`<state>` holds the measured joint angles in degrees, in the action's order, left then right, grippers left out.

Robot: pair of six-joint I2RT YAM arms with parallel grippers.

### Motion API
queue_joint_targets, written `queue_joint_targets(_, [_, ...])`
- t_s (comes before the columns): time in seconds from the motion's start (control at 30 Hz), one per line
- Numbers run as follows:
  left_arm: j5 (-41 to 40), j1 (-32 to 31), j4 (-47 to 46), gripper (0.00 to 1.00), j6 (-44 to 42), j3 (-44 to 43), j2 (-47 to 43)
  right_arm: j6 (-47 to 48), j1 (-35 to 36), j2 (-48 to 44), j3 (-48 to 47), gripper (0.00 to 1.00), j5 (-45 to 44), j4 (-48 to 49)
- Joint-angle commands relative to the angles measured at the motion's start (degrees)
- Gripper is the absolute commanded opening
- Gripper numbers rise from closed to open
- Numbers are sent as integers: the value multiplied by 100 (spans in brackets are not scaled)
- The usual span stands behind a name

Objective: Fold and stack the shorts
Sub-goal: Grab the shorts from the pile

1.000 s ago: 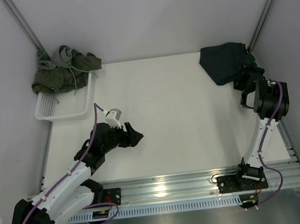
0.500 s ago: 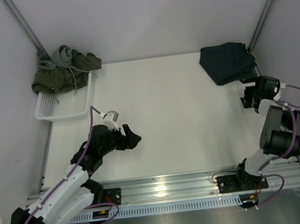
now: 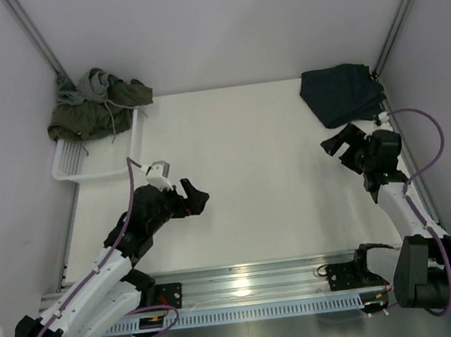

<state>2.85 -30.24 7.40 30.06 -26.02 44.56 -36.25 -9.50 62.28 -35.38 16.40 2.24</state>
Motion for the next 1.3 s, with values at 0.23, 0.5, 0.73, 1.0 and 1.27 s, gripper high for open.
queue_joint_targets(0.23, [-1208, 569, 260, 99, 69, -912, 360, 716, 501, -260, 1410, 99, -312, 1261])
queue_joint_targets(0.5, [-822, 2003, 991, 99, 430, -3150, 1696, 733, 528, -568, 1726, 99, -305, 1314])
queue_joint_targets(0.73, [-329, 3636, 1045, 99, 1159, -4411, 3127, 690, 528, -427, 1692, 99, -261, 1331])
queue_joint_targets(1.0, [155, 4351, -572, 96, 2179, -4902, 4446, 637, 528, -410, 1701, 99, -217, 1358])
queue_joint_targets(1.27, [-424, 4351, -1144, 97, 2662, -6036, 6010, 610, 528, -392, 1692, 100, -269, 1340])
